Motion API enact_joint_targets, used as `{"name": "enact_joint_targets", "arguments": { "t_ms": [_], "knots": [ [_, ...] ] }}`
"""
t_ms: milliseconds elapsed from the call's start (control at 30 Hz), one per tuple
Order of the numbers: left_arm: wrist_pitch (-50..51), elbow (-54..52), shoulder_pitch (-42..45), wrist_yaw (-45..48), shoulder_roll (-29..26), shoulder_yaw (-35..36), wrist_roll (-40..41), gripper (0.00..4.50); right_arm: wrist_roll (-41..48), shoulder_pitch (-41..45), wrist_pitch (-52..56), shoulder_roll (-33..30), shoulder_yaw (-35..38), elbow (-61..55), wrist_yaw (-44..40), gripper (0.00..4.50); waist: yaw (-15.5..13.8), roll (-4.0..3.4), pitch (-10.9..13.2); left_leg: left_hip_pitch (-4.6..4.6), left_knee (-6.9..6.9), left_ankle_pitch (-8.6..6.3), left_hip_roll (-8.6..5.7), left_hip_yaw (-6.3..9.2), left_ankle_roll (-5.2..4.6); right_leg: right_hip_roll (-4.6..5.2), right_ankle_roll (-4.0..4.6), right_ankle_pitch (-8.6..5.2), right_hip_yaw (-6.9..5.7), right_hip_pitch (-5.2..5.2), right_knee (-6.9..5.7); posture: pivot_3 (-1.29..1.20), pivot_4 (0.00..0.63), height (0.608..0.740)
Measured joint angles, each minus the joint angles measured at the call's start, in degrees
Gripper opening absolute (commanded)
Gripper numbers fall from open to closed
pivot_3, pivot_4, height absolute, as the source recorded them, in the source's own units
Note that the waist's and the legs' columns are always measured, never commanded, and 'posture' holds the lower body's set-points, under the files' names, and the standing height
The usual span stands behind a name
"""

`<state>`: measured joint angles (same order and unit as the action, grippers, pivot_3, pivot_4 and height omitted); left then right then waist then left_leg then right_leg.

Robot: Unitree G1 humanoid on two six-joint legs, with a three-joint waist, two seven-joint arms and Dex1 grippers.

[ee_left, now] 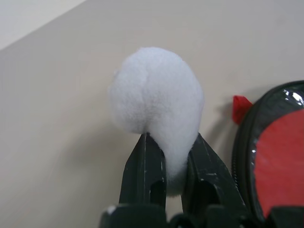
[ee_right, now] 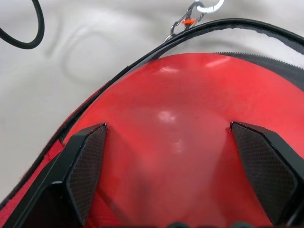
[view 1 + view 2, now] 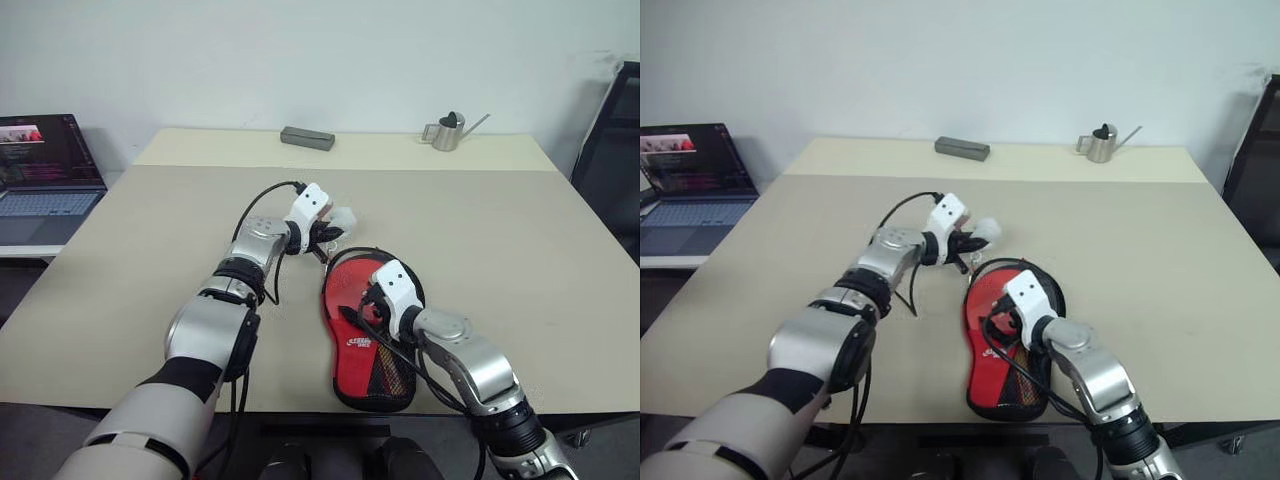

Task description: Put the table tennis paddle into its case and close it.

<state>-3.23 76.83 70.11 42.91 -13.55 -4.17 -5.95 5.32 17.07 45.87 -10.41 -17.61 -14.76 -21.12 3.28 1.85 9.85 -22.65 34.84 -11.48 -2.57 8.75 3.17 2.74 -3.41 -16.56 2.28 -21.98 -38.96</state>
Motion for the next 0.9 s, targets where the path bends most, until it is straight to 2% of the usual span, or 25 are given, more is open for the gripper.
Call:
{"name": "enact_joint_targets", "arguments": {
  "t_ms": [233,500,900],
  "knots": [
    [-0.10,2.17,1.93,-4.84,1.31,0.03,-2.03,0.11,-0.12,-1.29,0.96,1.53,-0.49,-1.51,2.23,4.50,-0.02,0.02,-0.01,0.02,0.00,0.00,0.03,0.02,0.00,-0.05,0.00,0.00,-0.01,0.02,0.00,0.00,0.150,0.740],
    [-0.10,3.61,4.45,-11.54,6.25,0.15,-3.72,0.11,-1.47,-5.07,1.40,5.33,-2.30,-4.65,6.43,4.50,-0.01,0.06,-0.04,0.03,0.00,0.00,0.07,0.03,0.00,-0.09,-0.01,0.00,0.00,0.03,0.00,0.00,0.150,0.740],
    [-0.01,4.52,7.12,-21.16,11.48,0.15,-7.56,0.11,-2.02,-9.45,3.50,7.26,-4.79,-9.74,10.05,4.50,-0.22,0.10,-0.06,0.02,-0.01,-0.01,0.04,0.08,0.02,-0.09,-0.04,-0.01,-0.03,0.09,0.08,0.00,0.150,0.740]
  ]
}}
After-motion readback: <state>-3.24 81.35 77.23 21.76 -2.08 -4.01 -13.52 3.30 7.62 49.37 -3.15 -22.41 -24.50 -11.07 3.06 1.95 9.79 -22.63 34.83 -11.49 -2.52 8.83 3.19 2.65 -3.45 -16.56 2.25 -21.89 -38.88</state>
